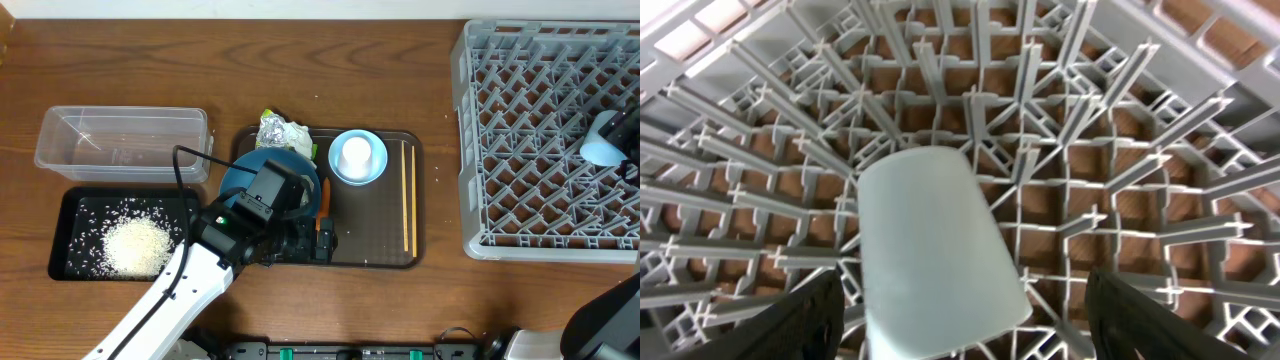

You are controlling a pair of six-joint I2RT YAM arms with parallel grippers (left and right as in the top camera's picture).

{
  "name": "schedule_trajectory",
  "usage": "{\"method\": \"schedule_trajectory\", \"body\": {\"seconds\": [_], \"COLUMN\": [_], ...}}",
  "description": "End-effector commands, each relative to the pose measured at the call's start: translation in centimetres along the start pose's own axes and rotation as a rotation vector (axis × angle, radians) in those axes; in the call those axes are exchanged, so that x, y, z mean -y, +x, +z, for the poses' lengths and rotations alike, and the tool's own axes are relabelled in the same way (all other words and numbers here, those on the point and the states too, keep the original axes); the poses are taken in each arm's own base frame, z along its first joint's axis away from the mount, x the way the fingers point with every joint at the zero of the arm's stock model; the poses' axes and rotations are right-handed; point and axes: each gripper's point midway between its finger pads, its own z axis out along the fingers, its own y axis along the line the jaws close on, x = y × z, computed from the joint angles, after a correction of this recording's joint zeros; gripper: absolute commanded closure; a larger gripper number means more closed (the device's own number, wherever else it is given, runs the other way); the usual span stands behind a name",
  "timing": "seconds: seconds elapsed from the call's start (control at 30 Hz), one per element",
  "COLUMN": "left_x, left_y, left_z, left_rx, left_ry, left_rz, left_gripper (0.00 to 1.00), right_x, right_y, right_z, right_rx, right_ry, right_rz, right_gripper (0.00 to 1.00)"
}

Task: Sort waste into correct bins and load items into the dishwasher rack
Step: 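Carry the light-blue cup right into the dishwasher rack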

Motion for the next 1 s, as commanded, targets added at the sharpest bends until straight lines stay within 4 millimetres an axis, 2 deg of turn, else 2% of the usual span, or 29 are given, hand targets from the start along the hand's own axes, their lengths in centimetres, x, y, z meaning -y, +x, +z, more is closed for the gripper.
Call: {"method": "schedule_trajectory", "body": {"seconds": [0.0,0.07,0.17,0.33,0.5,0.63,0.8,0.9,0.97], "left_x": [-0.3,-0.3,-0.3,-0.3,-0.3,-0.3,-0.3,-0.3,-0.3], "left_y": [0.0,0.0,0.0,0.0,0.0,0.0,0.0,0.0,0.0], "left_z": [0.1,0.1,0.1,0.1,0.1,0.1,0.1,0.1,0.1], "left_rx": [-0.001,-0.001,-0.001,-0.001,-0.001,-0.001,-0.001,-0.001,-0.001], "left_ry": [-0.016,-0.016,-0.016,-0.016,-0.016,-0.016,-0.016,-0.016,-0.016], "left_rz": [-0.007,-0.007,-0.007,-0.007,-0.007,-0.007,-0.007,-0.007,-0.007], "left_gripper": [0.01,0.0,0.01,0.01,0.0,0.0,0.01,0.0,0.0], "right_x": [0.1,-0.1,-0.1,0.0,0.0,0.4,0.7,0.0,-0.8], "right_y": [-0.8,-0.6,-0.2,0.5,0.8,1.4,2.7,3.1,2.9], "right_z": [-0.1,-0.1,-0.1,-0.1,-0.1,0.3,1.3,1.2,0.6], "right_rx": [0.018,0.012,-0.006,-0.035,-0.046,-0.069,-0.124,-0.141,-0.131], "right_ry": [-0.004,-0.012,-0.015,-0.014,-0.01,0.01,0.023,-0.005,-0.02], "right_rz": [-0.012,-0.008,-0.002,-0.004,-0.004,-0.006,0.026,0.032,0.02], "right_gripper": [0.21,0.19,0.23,0.43,0.67,0.78,0.81,0.82,0.77]}}
